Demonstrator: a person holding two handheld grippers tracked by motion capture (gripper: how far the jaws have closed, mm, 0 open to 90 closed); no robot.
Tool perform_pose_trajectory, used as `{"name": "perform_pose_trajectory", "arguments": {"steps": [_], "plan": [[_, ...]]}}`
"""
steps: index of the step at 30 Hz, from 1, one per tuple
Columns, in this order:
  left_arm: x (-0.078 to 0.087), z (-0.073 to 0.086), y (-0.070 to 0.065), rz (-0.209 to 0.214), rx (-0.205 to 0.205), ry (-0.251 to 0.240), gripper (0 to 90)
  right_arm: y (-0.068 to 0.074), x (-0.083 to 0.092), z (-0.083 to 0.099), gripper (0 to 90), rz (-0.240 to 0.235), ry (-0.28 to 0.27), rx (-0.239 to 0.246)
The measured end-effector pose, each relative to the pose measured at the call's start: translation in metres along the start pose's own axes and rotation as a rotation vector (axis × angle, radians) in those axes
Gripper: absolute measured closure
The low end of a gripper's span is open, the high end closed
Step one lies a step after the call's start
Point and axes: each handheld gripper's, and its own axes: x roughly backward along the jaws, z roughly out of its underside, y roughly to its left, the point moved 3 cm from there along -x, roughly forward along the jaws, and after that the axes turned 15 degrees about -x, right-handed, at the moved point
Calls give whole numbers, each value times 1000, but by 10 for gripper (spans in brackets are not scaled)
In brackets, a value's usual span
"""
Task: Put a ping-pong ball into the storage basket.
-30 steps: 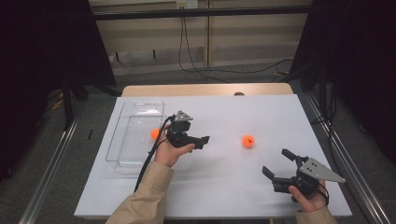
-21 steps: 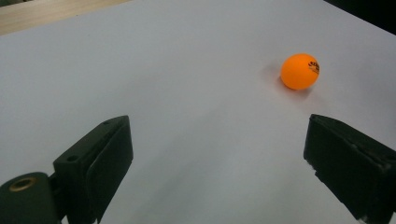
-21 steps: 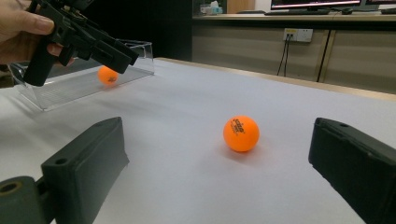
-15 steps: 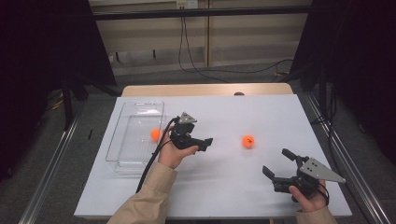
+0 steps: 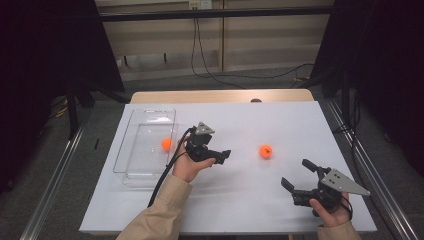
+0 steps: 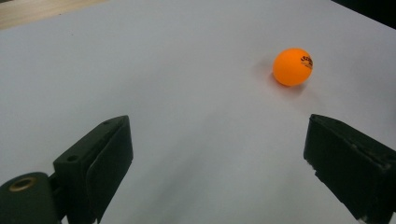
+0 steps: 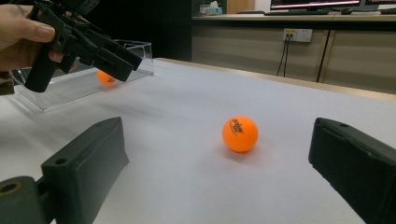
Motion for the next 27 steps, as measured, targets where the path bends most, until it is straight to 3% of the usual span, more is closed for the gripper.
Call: {"name": "perform_pose_trajectory", "arguments": {"steps": [27], "plan": [[-14, -4, -12, 5, -33, -25, 81, 0, 0, 0, 38, -1, 2, 4]]}}
